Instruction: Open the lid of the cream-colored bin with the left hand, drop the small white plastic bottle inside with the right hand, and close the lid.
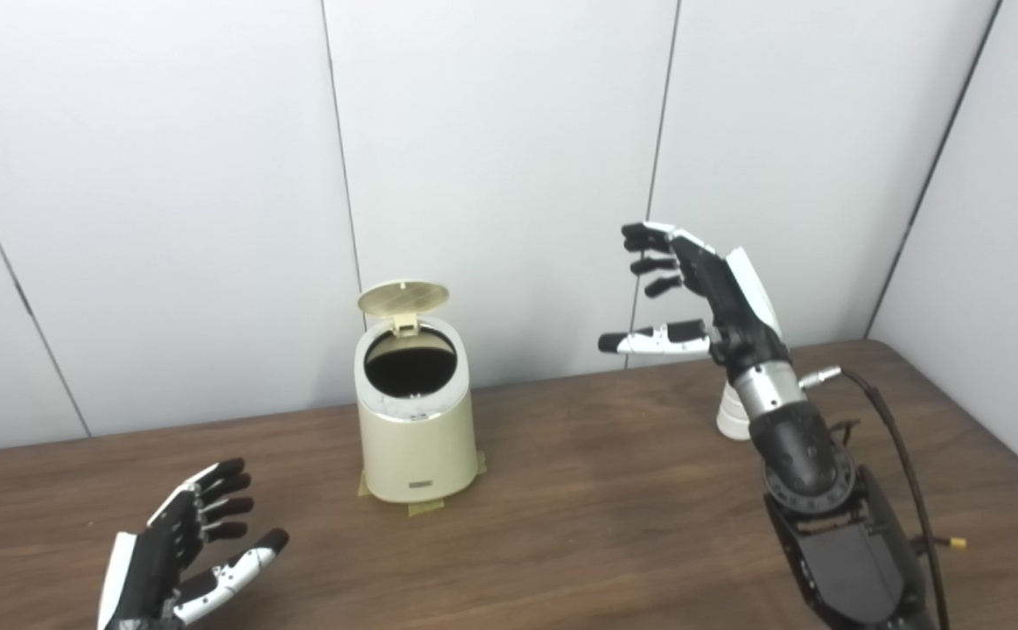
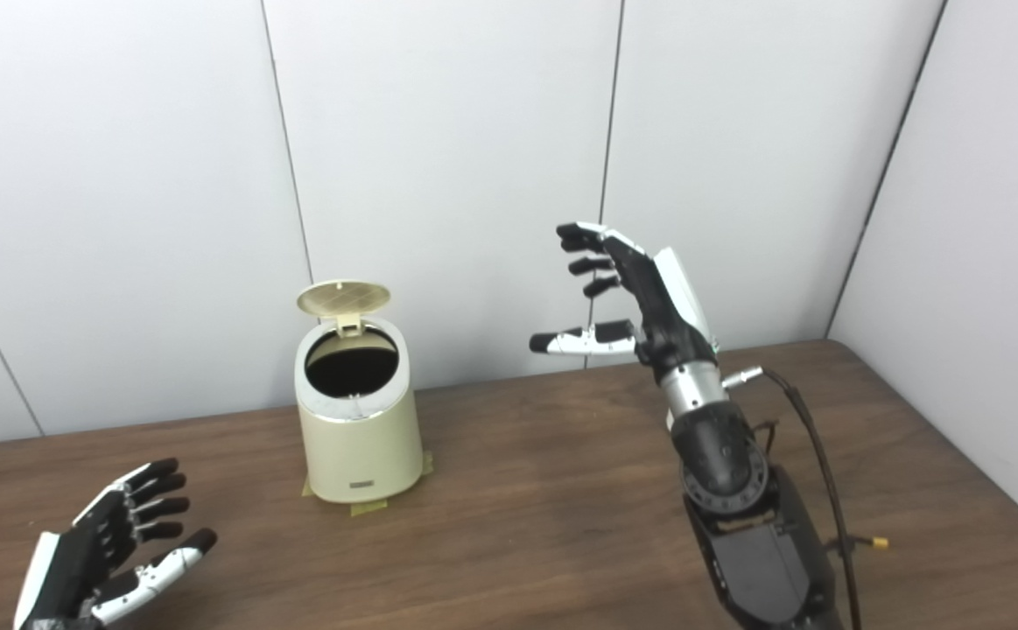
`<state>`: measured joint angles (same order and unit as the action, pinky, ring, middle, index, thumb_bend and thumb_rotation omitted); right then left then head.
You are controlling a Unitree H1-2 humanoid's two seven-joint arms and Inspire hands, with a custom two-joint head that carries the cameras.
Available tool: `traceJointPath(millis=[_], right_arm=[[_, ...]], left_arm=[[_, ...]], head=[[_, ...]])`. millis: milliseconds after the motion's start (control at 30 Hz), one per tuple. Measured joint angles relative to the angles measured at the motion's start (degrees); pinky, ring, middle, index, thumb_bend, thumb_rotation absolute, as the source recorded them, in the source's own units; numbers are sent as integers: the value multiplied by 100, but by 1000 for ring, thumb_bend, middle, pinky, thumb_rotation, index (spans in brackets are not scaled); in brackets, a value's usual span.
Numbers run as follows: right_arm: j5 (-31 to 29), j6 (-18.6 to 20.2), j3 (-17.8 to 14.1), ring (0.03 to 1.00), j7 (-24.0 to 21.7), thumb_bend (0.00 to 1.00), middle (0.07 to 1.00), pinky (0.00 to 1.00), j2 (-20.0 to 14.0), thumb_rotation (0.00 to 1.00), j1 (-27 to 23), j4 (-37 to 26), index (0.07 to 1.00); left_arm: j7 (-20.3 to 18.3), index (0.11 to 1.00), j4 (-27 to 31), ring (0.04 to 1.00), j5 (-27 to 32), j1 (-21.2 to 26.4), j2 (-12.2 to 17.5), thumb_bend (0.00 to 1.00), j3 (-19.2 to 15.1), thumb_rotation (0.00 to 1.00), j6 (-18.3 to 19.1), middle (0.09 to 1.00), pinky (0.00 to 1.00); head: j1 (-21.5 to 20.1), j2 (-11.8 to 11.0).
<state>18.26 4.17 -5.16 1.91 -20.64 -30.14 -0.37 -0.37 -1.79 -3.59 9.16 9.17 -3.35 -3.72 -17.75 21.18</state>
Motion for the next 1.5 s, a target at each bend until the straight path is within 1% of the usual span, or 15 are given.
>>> traceJointPath(millis=[100,200,233,300,400,533,600,733,800,900,1100,1267,1367,1433,1500], right_arm=[[-104,4,-207,712,-85,849,772,606,-438,160,-180,325,777],[-124,5,-346,723,-91,830,773,592,-807,124,-235,384,774],[-119,8,-378,744,-89,832,782,616,-898,140,-250,401,776],[-120,38,-420,762,-91,840,792,623,-1030,171,-271,467,779],[-309,268,-601,792,-176,845,823,654,-1139,212,-269,604,790],[-701,493,-837,852,-390,891,866,745,-1346,240,-197,989,826],[-900,546,-920,889,-464,890,907,803,-1411,257,-83,1054,868],[-1194,588,-957,893,-701,871,943,820,-1470,304,171,1155,917],[-1266,588,-955,896,-790,886,951,831,-1510,330,290,1288,933],[-1393,591,-956,907,-896,890,969,859,-1541,324,479,1346,951],[-1653,642,-956,927,-994,914,956,908,-1532,286,707,1475,979],[-1920,670,-982,941,-1021,818,995,887,-1321,161,855,1590,1000],[-2021,655,-981,938,-1028,769,999,888,-1163,115,947,1724,1000],[-2058,595,-980,938,-1032,767,996,899,-1102,117,970,1905,1000],[-2061,459,-980,938,-1022,790,989,910,-1054,149,982,2067,1000]], left_arm=[[-14,814,-83,754,22,0,85,682,-54,2,-22,795,707],[-20,812,-128,762,24,6,110,676,-75,0,-30,799,713],[-31,813,-128,763,27,8,107,664,-68,0,-30,799,714],[-58,809,-128,759,28,21,104,662,-52,0,-30,797,703],[-65,811,-128,755,30,41,105,663,-56,0,-29,801,695],[-53,810,-128,740,-1,64,107,664,-62,0,-28,788,689],[-50,810,-128,738,-11,65,110,663,-68,0,-25,790,682],[-52,812,-127,741,-2,65,111,661,-77,0,-10,794,687],[-57,813,-121,749,0,65,112,657,-76,0,9,797,697],[-63,814,-112,749,12,64,121,648,-85,0,39,799,687],[-69,811,-21,750,3,67,120,659,-77,0,58,795,697],[-74,810,-9,757,1,77,119,653,-71,0,128,797,692],[-95,811,27,755,11,79,122,653,-68,0,147,794,683],[-125,807,43,749,16,79,130,662,-74,0,162,789,672],[-158,807,65,747,16,78,137,656,-75,0,175,787,670]], head=[[-185,-35],[-291,-53],[-326,-62],[-326,-62],[-361,-79],[-388,-71],[-396,-62],[-414,-53],[-405,-35],[-414,-9],[-449,9],[-440,17],[-423,26],[-423,26],[-423,44]])
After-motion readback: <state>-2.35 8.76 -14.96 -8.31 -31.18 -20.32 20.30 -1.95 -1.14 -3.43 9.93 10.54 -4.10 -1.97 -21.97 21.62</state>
